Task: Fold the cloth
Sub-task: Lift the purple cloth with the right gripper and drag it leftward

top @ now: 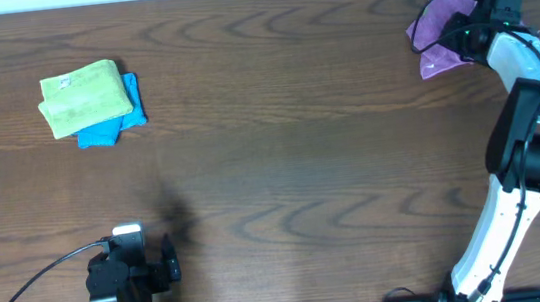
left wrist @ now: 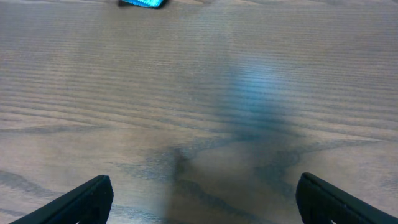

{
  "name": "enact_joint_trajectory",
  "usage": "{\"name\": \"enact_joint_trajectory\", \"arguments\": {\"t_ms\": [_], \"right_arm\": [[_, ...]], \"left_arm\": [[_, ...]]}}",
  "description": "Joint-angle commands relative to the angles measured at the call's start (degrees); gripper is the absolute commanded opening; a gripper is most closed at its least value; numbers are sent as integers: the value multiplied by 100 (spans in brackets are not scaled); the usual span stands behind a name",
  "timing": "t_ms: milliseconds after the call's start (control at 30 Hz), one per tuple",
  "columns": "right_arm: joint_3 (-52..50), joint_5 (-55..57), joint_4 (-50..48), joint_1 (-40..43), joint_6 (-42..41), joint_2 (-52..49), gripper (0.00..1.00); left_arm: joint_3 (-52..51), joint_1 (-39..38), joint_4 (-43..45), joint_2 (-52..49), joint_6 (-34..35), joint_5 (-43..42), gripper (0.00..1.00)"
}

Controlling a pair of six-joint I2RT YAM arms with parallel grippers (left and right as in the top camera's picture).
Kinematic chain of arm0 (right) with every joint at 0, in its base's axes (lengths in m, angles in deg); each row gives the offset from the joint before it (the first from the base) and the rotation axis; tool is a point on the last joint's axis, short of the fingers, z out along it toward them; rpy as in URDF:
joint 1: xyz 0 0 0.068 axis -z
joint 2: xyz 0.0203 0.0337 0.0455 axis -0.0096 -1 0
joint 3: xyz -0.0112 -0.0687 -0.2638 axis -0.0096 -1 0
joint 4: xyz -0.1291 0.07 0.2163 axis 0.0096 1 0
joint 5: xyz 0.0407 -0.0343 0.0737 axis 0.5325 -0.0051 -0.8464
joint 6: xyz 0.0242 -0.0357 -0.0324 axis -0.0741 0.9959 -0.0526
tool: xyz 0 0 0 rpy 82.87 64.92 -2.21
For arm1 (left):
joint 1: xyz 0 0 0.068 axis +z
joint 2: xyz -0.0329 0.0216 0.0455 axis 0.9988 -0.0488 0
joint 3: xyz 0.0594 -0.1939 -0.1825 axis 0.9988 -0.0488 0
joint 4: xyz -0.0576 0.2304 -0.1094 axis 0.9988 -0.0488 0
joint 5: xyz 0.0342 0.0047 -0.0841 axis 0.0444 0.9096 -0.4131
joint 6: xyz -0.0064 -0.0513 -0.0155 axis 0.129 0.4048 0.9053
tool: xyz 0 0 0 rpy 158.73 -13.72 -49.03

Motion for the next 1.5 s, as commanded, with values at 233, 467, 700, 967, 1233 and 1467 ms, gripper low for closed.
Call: {"name": "enact_joint_trajectory", "arguments": {"t_ms": [233, 467, 700, 967, 1233, 1467], "right_arm": [[144, -26, 719, -192, 470, 1287, 1], [144, -22, 1519, -413, 750, 1797, 2], [144, -26, 2487, -763, 1045, 2267, 2], [144, -28, 3526, -1550, 1108, 2704, 2], [144, 7, 4859, -2769, 1300, 3187, 2], [144, 643, 6183, -3947, 1244, 3611, 1]], "left_arm": [[-142, -24, -184, 37, -17, 39, 95], [-142, -24, -184, 37, -17, 39, 95], [-142, -24, -184, 37, -17, 39, 95], [-142, -24, -184, 37, -17, 39, 95], [-142, -24, -184, 37, -17, 39, 95], [-142, -24, -184, 37, -17, 39, 96]]}}
